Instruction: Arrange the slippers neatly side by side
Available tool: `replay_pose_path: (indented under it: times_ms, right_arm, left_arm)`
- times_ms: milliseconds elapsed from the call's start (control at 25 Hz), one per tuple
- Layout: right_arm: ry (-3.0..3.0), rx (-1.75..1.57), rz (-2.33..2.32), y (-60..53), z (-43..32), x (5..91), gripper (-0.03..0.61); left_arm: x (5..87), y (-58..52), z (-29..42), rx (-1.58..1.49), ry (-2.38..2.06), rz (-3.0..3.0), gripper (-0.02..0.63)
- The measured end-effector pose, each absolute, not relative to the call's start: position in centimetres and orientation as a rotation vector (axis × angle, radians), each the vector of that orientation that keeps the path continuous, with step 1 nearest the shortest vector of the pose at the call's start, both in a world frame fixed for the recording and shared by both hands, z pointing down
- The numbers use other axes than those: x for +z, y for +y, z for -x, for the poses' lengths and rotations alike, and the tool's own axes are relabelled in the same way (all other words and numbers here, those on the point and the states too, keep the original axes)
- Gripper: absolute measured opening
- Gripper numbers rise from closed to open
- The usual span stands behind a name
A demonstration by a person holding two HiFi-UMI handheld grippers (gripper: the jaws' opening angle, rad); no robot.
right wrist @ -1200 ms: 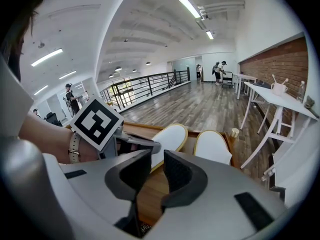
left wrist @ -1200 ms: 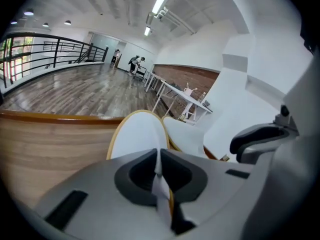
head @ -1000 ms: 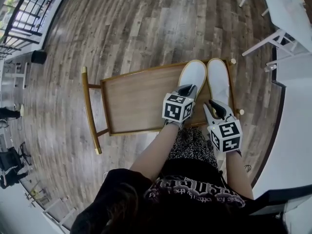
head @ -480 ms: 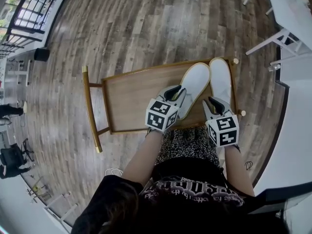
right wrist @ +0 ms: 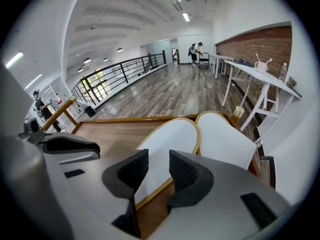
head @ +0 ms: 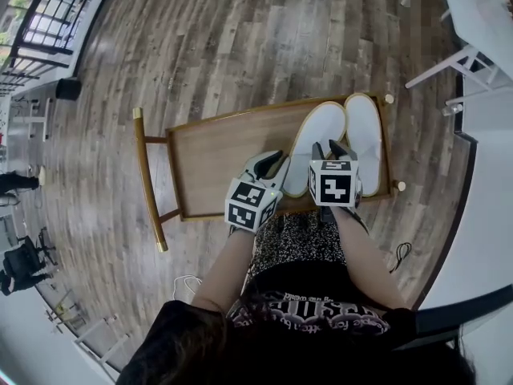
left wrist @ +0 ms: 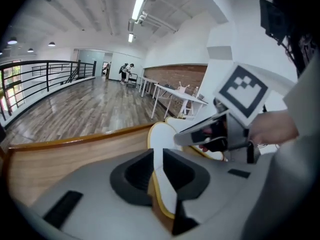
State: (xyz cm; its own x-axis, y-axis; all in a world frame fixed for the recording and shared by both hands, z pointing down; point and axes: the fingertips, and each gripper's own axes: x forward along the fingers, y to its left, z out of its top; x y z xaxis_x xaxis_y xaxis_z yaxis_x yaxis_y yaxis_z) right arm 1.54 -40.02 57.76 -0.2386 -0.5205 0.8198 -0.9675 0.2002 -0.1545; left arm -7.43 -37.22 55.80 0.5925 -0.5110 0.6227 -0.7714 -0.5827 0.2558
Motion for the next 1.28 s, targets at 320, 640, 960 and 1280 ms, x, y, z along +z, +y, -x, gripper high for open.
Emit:
replay_pose_path:
  times_ms: [320, 640, 960, 1280]
  right_arm:
    - [-1.756, 1.017, -1.428, -40.7, -0.8, 57.7, 0.112]
    - [-1.662, 1.003, -1.448, -40.9, -0.7, 59.4, 0.112]
    - [-1.568, 0.813, -1.363, -38.8, -2.2, 60.6, 0.017]
    - [-1.670, 0.675, -1.241, -38.4, -2.5, 59.4, 0.011]
  left_arm:
    - [53.4, -36.2, 8.2, 0.652, -1.013, -2.390, 0.051]
    - [53.5, -35.9, 9.3, 0.628, -1.015, -2.400, 0.051]
    - [53.8, -35.6, 10.9, 0.621, -1.018, -2.396, 0.051]
    - [53.1, -35.7, 9.6, 0.583, -0.997, -2.422, 0.051]
